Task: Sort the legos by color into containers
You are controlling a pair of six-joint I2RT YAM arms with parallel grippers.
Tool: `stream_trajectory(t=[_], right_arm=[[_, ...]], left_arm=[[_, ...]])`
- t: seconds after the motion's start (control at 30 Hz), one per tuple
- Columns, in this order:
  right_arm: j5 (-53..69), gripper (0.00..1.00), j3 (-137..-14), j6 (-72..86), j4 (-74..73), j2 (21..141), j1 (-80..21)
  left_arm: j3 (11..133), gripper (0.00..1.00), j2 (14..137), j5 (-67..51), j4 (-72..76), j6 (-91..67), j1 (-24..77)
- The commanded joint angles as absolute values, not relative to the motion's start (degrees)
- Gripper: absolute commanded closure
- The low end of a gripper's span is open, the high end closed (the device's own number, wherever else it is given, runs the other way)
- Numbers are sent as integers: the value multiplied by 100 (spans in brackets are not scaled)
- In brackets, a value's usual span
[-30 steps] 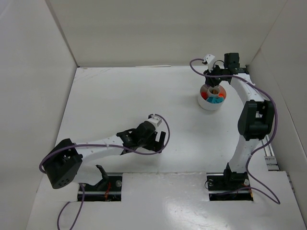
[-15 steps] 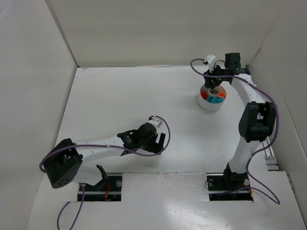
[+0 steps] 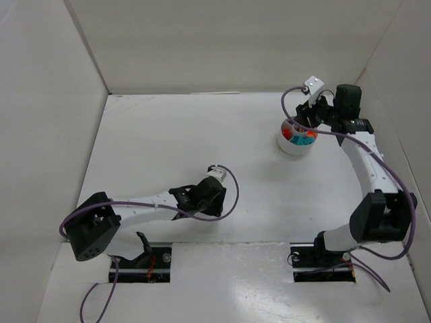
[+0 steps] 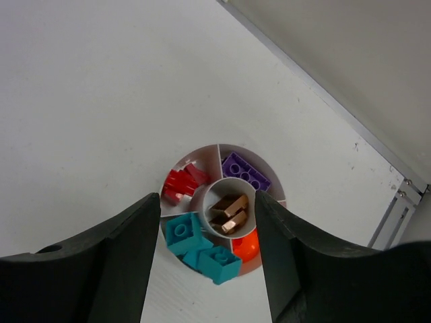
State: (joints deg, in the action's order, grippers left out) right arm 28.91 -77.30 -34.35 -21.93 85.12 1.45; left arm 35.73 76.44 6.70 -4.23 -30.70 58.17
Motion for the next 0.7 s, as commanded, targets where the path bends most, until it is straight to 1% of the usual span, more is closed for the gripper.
stream_trajectory(t=[0.0, 0.07, 0.1, 0.13, 0.23, 0.3, 0.33, 0.37, 0.4, 0.5, 0.6, 0.67], right_arm=[[3155, 37, -7366, -3016, -1600, 8017, 167], [3155, 37, -7120, -2944, -1600, 7735, 167], [3155, 35, -7050, -2944, -1652, 7656, 167], [3216, 35, -6971, -2875, -1652, 7577, 167], [3348, 34, -6610, -2804, -1652, 7269, 106], [3349, 33, -6408, -2856, -1739, 7146, 53], [3349, 31, -6355, -2856, -1871, 7067, 53], [3349, 31, -6302, -2856, -1924, 6988, 1], [3279, 31, -6180, -2909, -1977, 6987, 0], [3278, 31, -5925, -2909, -2038, 6707, 0], [3156, 30, -5845, -2909, -2100, 6540, 0], [3155, 30, -5792, -2909, -2101, 6399, 0]], left_arm=[[3735, 59, 7664, 1037, -510, -3270, 5845], [3735, 60, 7664, 1089, -440, -3270, 5845], [3735, 63, 7664, 1090, -439, -3270, 5897], [3735, 63, 7664, 1090, -352, -3270, 5897], [3683, 69, 7664, 1090, -186, -3270, 5950], [3578, 69, 7664, 906, 60, -3217, 5950], [3577, 66, 7612, 905, 114, -3217, 5950], [3577, 58, 7611, 853, 114, -3217, 5950], [3577, 55, 7611, 853, 114, -3217, 5950], [3577, 40, 7725, 800, 114, -3278, 5950], [3647, 34, 7778, 870, 114, -3401, 6003], [3735, 34, 7971, 948, 62, -3471, 6003]])
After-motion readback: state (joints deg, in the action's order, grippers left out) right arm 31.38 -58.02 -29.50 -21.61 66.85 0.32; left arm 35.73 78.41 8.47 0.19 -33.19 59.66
